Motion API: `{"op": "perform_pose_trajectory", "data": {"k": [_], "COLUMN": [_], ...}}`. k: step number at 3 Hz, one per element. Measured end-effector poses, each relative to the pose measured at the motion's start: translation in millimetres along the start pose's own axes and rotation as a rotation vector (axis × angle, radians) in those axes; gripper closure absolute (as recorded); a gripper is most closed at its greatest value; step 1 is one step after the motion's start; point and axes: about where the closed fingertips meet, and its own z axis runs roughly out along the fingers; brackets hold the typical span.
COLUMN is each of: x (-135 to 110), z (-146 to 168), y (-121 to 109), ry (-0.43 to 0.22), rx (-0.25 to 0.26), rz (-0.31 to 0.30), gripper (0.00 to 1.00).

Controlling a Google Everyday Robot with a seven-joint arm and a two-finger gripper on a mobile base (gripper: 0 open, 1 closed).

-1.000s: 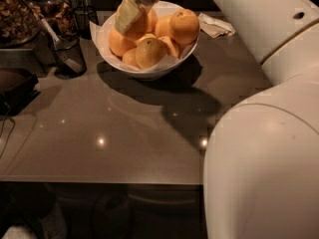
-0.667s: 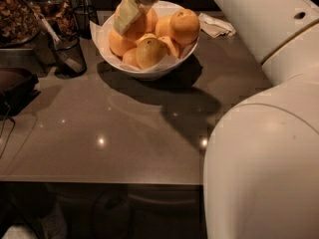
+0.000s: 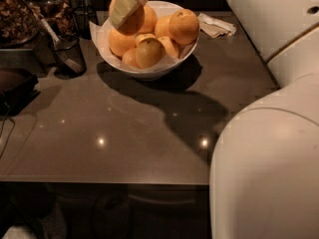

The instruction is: Pick orange from white bowl

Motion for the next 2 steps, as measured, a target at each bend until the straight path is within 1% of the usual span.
{"op": "perform_pose_trajectory", "data": {"k": [1, 2], "x": [7.4, 7.2], "z": [-21.0, -20.7], "y": [16.5, 16.7], "ry": [-0.032, -0.031], "rx": [-0.033, -0.033], "rz": [0.021, 0.021], "gripper": [1.00, 1.00]}}
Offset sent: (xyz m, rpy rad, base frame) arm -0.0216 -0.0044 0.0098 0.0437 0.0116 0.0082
